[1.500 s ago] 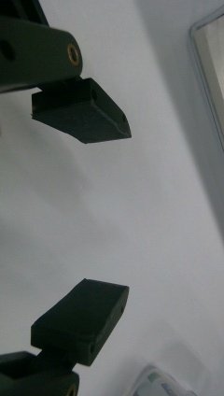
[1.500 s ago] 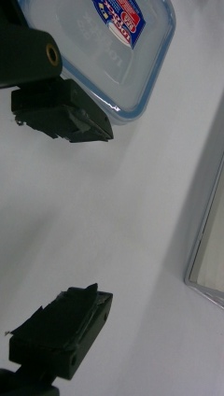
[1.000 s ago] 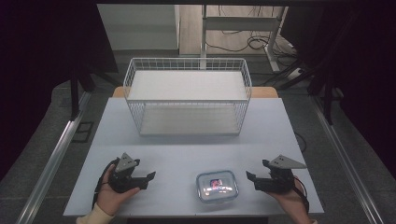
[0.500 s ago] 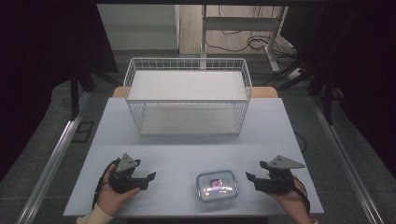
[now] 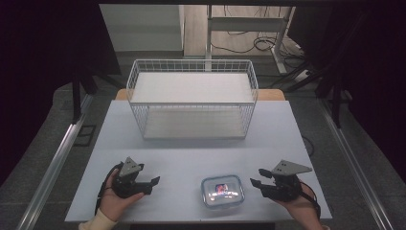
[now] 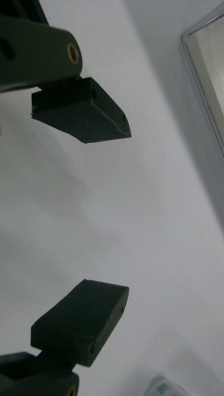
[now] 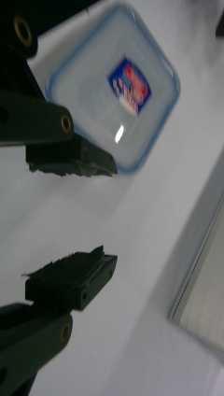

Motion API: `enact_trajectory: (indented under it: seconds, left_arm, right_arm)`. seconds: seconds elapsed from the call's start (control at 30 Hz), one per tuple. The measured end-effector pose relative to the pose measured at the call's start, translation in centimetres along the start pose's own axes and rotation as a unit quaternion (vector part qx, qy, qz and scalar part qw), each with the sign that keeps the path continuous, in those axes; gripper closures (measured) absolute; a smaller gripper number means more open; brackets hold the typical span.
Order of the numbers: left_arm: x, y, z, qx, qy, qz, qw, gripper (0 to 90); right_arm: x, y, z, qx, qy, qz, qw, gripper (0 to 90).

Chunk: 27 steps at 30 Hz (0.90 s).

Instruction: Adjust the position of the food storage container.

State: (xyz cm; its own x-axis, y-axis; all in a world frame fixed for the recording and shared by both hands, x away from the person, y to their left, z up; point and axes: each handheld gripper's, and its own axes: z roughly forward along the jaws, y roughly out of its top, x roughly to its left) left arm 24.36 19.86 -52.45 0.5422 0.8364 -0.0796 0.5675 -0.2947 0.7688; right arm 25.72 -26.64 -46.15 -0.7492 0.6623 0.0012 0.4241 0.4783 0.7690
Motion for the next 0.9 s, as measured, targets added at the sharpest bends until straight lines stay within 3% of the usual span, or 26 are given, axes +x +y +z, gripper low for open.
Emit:
enact_trajectory:
  seconds: [0.13, 0.17, 0.2, 0.23, 0.27, 0.33, 0.47, 0.53, 0.57, 0.63, 0.9]
  left_arm:
    - [0.0, 0.0, 0.0, 0.000, 0.000, 0.001, 1.0000, 20.9]
    - [-0.1, 0.0, 0.0, 0.000, 0.000, 0.001, 1.0000, 20.8]
    - [-0.1, 0.0, 0.0, 0.000, -0.001, 0.000, 1.0000, 20.8]
    - [-0.1, 0.0, 0.0, 0.001, -0.001, 0.001, 1.0000, 20.8]
    - [0.0, 0.0, 0.0, 0.001, -0.001, 0.001, 1.0000, 20.8]
    - [0.0, 0.0, 0.0, 0.000, -0.001, 0.001, 1.0000, 20.8]
    - [0.0, 0.0, 0.0, 0.000, -0.002, 0.001, 1.0000, 20.8]
    - [0.0, 0.0, -0.1, 0.000, -0.002, 0.002, 1.0000, 20.8]
    - [0.0, 0.0, -0.1, 0.000, -0.002, 0.002, 1.0000, 20.8]
    - [0.0, 0.0, -0.1, 0.000, -0.002, 0.002, 1.0000, 20.8]
    - [0.0, 0.0, 0.0, 0.001, -0.003, 0.002, 1.0000, 20.8]
  right_arm:
    - [1.5, 0.8, -0.6, 0.007, 0.037, -0.027, 0.9989, 66.8]
    - [2.1, 1.0, -0.6, 0.011, 0.061, -0.039, 0.9973, 73.4]
    - [2.1, 1.0, -0.6, 0.011, 0.061, -0.039, 0.9973, 73.4]
    - [2.5, 1.0, -0.6, 0.017, 0.073, -0.046, 0.9961, 76.1]
    - [3.3, 1.1, -0.3, 0.033, 0.097, -0.063, 0.9928, 83.2]
    - [3.6, 1.1, -0.2, 0.036, 0.104, -0.070, 0.9915, 86.7]
    - [5.3, 1.1, 0.4, 0.060, 0.148, -0.105, 0.9816, 89.4]
    - [6.6, 0.9, 1.3, 0.091, 0.162, -0.137, 0.9731, 89.5]
    - [6.6, 0.9, 1.3, 0.091, 0.162, -0.137, 0.9731, 89.5]
    - [7.4, 0.6, 2.2, 0.110, 0.167, -0.151, 0.9683, 89.6]
    - [8.2, 0.1, 3.7, 0.137, 0.140, -0.173, 0.9652, 89.7]
